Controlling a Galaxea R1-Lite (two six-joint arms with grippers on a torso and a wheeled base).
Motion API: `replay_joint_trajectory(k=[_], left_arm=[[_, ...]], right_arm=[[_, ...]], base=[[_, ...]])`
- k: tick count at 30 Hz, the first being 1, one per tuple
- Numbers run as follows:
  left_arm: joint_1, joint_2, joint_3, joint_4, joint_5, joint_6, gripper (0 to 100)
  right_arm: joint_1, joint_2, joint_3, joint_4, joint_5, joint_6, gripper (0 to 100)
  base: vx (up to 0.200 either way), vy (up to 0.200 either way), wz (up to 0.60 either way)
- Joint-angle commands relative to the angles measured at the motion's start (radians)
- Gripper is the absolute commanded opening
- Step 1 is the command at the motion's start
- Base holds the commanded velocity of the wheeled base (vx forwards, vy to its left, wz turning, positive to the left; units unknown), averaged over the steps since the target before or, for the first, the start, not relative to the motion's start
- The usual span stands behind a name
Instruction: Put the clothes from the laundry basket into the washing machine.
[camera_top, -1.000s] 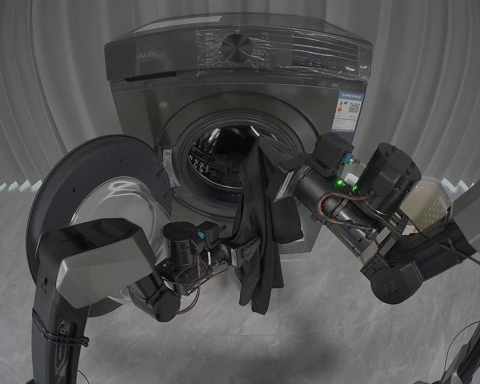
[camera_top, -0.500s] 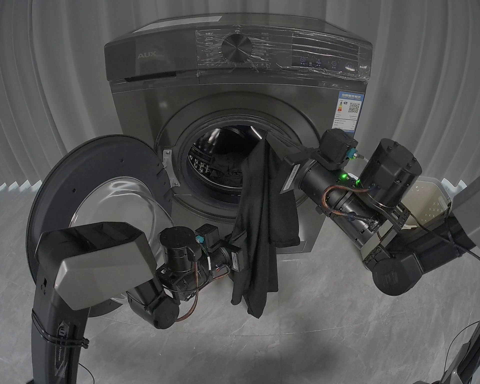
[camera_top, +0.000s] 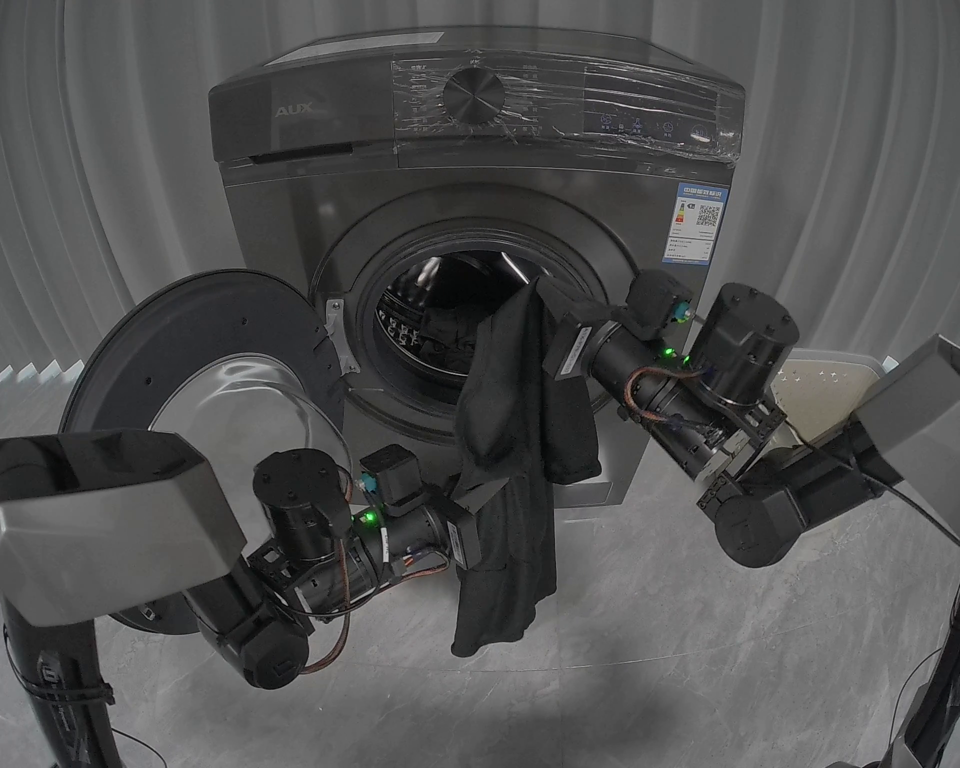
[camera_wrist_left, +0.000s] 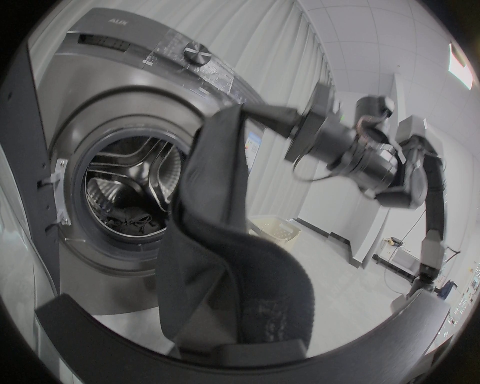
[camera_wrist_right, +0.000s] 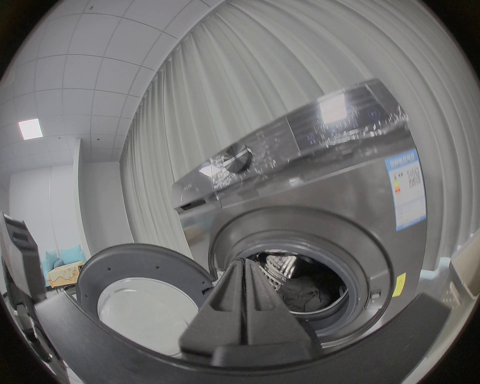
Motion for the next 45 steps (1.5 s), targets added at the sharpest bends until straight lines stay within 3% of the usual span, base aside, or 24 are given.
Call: replay_joint_trajectory(k=[1, 5, 16, 17, 23, 26, 31, 38, 39, 41, 45], left_arm=[[-0.017, -0.115, 0.030, -0.002, -0.006, -0.020, 0], [-0.021, -0.147, 0.032, -0.002, -0.002, -0.042, 0], [-0.012, -0.149, 0.023, -0.002, 0.006, -0.040, 0], [-0.012, -0.147, 0.021, -0.003, 0.006, -0.040, 0], [-0.012, -0.147, 0.018, -0.003, 0.006, -0.039, 0], [-0.009, -0.147, 0.013, -0.002, 0.006, -0.039, 0], [-0.008, -0.142, 0.000, 0.000, 0.006, -0.040, 0], [0.005, -0.104, -0.056, 0.004, 0.010, -0.043, 0], [0.005, -0.104, -0.056, 0.004, 0.010, -0.043, 0], [0.017, -0.095, -0.069, 0.009, 0.010, -0.042, 0], [0.017, -0.086, -0.079, 0.006, 0.009, -0.043, 0]], right_arm=[[-0.007, 0.091, 0.016, -0.001, -0.001, 0.021, 0], [0.003, 0.145, 0.062, -0.020, 0.000, 0.022, 0], [0.003, 0.142, 0.144, -0.034, 0.005, 0.018, 0], [0.003, 0.140, 0.144, -0.034, 0.005, 0.018, 100], [-0.016, 0.139, 0.200, -0.034, 0.008, -0.002, 100], [-0.063, 0.134, 0.279, -0.040, 0.032, -0.053, 100], [-0.105, 0.116, 0.362, -0.090, 0.078, -0.090, 100], [-0.134, 0.048, 0.541, -0.144, 0.242, -0.148, 100], [-0.134, 0.048, 0.541, -0.144, 0.242, -0.148, 100], [-0.123, 0.039, 0.607, -0.159, 0.282, -0.182, 100], [-0.106, 0.050, 0.613, -0.175, 0.319, -0.203, 100]], base=[[0.000, 0.000, 0.00], [0.000, 0.000, 0.00], [0.000, 0.000, 0.00], [0.000, 0.000, 0.00], [0.000, 0.000, 0.00], [0.000, 0.000, 0.00], [0.000, 0.000, 0.00], [0.000, 0.000, 0.00], [0.000, 0.000, 0.00], [0.000, 0.000, 0.00], [0.000, 0.000, 0.00]])
